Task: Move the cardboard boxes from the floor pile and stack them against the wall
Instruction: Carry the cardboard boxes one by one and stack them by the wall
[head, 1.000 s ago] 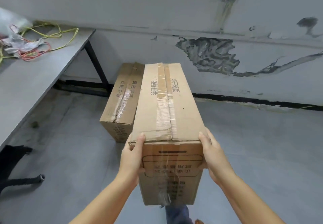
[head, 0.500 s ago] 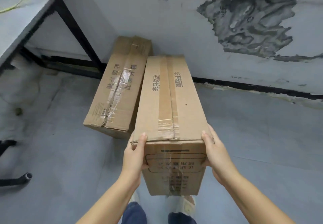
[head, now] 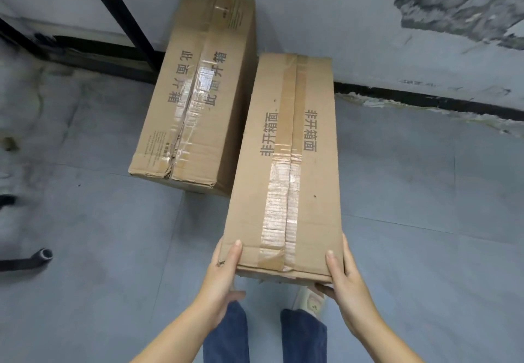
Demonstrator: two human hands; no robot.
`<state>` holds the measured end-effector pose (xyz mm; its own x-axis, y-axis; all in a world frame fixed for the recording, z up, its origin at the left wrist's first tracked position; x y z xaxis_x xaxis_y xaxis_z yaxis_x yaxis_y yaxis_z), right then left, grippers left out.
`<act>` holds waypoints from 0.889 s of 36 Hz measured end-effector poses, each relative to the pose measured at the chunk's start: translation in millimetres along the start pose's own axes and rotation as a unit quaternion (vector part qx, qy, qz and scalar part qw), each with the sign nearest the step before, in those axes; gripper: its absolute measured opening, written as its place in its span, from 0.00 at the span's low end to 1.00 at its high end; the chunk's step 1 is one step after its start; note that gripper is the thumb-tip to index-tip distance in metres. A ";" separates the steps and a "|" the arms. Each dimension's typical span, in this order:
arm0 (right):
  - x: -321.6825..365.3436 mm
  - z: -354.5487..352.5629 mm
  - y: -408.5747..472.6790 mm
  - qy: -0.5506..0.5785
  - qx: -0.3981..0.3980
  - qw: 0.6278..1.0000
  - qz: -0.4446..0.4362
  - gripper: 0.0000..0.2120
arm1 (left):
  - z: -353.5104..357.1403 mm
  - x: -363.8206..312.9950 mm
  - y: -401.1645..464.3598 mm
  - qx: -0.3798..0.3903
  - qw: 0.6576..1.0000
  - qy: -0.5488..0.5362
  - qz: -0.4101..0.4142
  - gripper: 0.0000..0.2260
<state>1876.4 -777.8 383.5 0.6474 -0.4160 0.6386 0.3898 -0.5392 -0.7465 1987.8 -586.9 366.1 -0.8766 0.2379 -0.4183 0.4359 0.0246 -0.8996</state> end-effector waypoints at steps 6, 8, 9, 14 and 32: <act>3.7 18.8 36.5 -0.003 0.013 1.000 -0.027 0.25 | 6.9 -14.9 31.1 0.006 0.997 -0.081 -0.009 0.17; 4.9 26.6 53.9 -0.005 0.015 0.999 -0.032 0.25 | 10.0 -22.8 46.0 -0.005 0.995 -0.096 -0.010 0.16; 5.8 30.4 61.8 -0.009 0.013 0.999 -0.034 0.25 | 11.5 -26.5 54.1 -0.009 0.994 -0.105 -0.015 0.16; 8.5 49.9 92.1 0.002 0.005 1.000 -0.027 0.21 | 19.1 -48.9 88.8 -0.018 0.980 -0.186 -0.068 0.18; 39.4 82.9 173.2 -0.014 -0.038 0.999 -0.022 0.28 | 29.0 -102.0 165.5 0.001 0.946 -0.295 -0.132 0.14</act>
<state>2023.7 -826.8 263.8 0.6497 -0.3706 0.6638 0.3674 -0.6113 -0.7009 2143.4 -635.3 256.3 -0.9162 -0.3599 -0.1762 0.1864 0.0063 -0.9824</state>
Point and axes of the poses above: each hand's wrist, its own y-axis towards the middle knuckle, its own z-axis out of the palm, x = y × z, the point moved 4 cm from there along y, towards the middle knuckle, and after that the axes turned 9 degrees about -x, right-handed, at the moved point
